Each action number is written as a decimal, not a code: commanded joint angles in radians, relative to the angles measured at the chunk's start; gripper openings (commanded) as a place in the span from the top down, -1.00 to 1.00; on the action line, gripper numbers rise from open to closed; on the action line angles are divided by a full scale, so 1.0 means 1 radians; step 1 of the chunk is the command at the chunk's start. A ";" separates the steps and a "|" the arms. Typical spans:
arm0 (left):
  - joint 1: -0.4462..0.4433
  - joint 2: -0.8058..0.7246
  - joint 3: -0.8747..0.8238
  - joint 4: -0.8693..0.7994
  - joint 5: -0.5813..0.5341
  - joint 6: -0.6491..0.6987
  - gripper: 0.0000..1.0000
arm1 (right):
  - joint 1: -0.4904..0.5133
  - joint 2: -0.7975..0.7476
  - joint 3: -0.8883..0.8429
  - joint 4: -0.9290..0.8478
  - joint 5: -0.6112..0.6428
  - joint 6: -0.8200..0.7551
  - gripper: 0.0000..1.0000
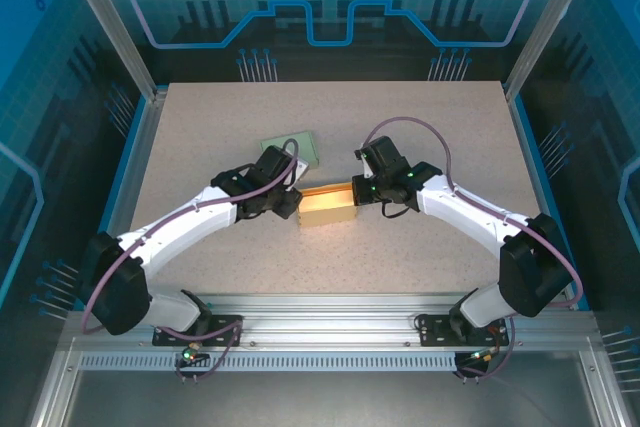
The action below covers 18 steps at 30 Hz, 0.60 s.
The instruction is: Fold the paper box
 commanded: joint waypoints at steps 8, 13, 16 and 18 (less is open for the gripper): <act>0.008 0.010 0.066 -0.051 0.115 -0.137 0.70 | 0.022 0.036 0.017 -0.066 0.005 -0.004 1.00; 0.007 0.016 0.075 -0.069 0.119 -0.163 0.75 | 0.025 0.042 0.021 -0.064 0.005 -0.008 1.00; 0.006 0.019 0.076 -0.081 0.116 -0.164 0.53 | 0.025 0.043 0.020 -0.065 0.009 -0.005 1.00; 0.008 0.021 0.073 -0.085 0.106 -0.163 0.44 | 0.025 0.042 0.019 -0.063 0.009 -0.005 1.00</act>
